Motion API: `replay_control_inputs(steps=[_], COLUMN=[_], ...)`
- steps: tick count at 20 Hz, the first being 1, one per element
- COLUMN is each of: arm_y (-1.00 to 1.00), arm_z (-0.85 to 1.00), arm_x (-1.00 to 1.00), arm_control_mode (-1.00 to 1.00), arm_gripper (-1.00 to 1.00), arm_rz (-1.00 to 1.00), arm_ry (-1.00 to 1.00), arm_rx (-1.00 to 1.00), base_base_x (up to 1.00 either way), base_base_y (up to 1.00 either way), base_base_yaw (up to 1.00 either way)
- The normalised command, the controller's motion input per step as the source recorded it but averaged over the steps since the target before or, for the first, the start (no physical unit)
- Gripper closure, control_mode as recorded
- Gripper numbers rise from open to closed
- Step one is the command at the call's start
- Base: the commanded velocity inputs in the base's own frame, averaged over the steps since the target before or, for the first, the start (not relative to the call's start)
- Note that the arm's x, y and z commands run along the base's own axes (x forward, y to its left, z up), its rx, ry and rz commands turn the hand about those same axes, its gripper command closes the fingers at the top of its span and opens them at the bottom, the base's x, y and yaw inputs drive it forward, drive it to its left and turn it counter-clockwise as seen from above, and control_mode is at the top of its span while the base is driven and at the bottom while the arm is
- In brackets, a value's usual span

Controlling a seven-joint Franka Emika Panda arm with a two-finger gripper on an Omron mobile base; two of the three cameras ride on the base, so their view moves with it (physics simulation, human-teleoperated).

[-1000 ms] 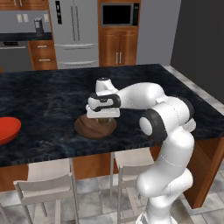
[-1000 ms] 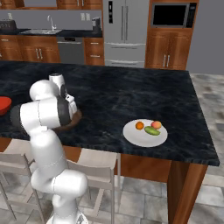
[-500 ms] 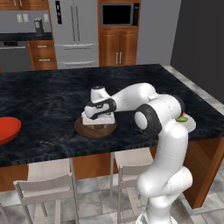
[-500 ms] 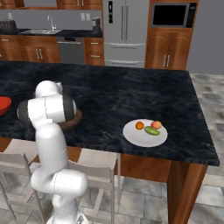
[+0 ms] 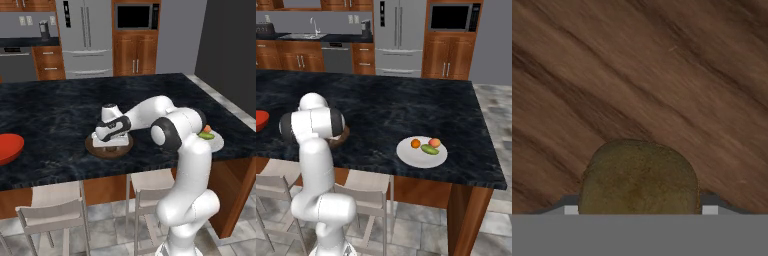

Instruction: Take the fruits from the plate on the dining counter and place two fruits in each bowl.

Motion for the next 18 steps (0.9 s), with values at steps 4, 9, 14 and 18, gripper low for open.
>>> replay_control_inputs(steps=[4,9,14,18], arm_y=[0.03,0.00,-0.01,-0.39], arm_z=[0.00,0.00,0.38,0.73], arm_x=[0.01,0.00,-0.14,-0.43], arm_control_mode=[-1.00,-1.00,-1.00,-1.00], arm_gripper=[-1.00,-1.00,-1.00,-1.00], arm_rz=[0.00,0.00,0.00,0.00], arm_ry=[0.02,0.00,0.00,0.00], arm_rx=[0.00,0.00,0.00,0.00], base_base_x=[0.00,0.00,0.00,0.00], base_base_y=[0.00,0.00,0.00,0.00], base_base_yaw=[0.00,0.00,0.00,0.00])
